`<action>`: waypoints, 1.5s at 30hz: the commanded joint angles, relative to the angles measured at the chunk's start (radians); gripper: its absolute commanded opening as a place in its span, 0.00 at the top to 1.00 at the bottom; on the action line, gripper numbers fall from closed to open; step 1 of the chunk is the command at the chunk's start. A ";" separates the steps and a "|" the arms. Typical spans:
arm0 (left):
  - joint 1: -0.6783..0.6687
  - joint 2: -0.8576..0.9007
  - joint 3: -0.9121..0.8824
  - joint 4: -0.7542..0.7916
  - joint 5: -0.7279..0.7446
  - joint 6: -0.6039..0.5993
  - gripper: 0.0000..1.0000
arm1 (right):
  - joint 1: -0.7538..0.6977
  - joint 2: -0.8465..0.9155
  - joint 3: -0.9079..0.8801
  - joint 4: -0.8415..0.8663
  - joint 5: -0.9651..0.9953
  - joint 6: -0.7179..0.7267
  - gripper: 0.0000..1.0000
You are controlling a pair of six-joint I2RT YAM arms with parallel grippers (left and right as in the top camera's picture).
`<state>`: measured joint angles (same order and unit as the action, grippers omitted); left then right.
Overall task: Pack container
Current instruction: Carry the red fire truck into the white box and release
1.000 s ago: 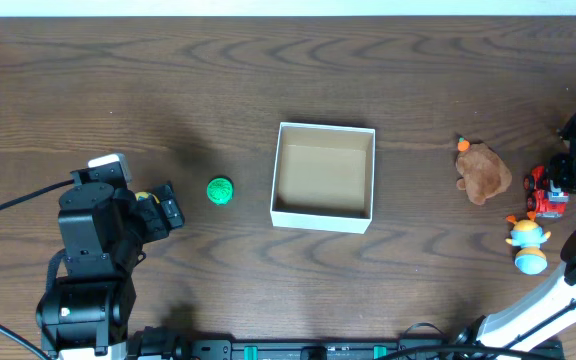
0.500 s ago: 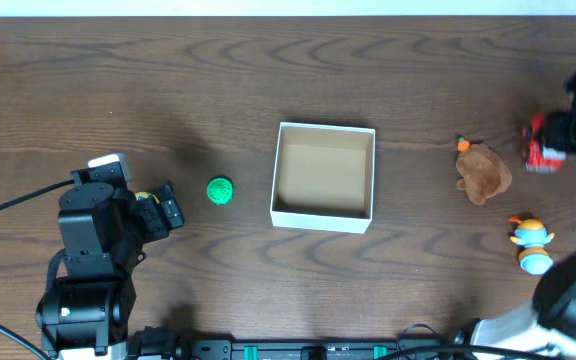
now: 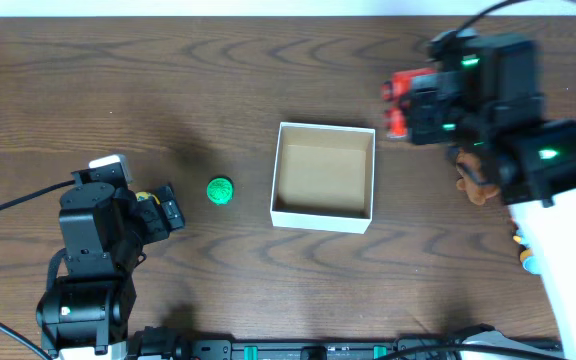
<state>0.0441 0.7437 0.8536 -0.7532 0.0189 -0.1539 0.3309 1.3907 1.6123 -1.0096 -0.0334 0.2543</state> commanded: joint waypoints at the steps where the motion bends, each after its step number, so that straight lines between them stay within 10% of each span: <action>1: 0.003 0.000 0.022 -0.003 -0.005 -0.001 0.02 | 0.110 0.051 0.009 0.004 0.097 0.291 0.99; 22: 0.003 0.000 0.022 -0.017 -0.005 -0.001 0.02 | 0.191 0.615 0.009 -0.021 0.097 0.378 0.99; 45: 0.003 0.000 0.022 -0.028 -0.005 -0.001 0.02 | 0.163 0.658 0.009 0.069 0.135 0.142 0.98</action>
<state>0.0441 0.7437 0.8536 -0.7811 0.0193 -0.1535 0.4995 2.0499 1.6115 -0.9298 0.0837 0.4229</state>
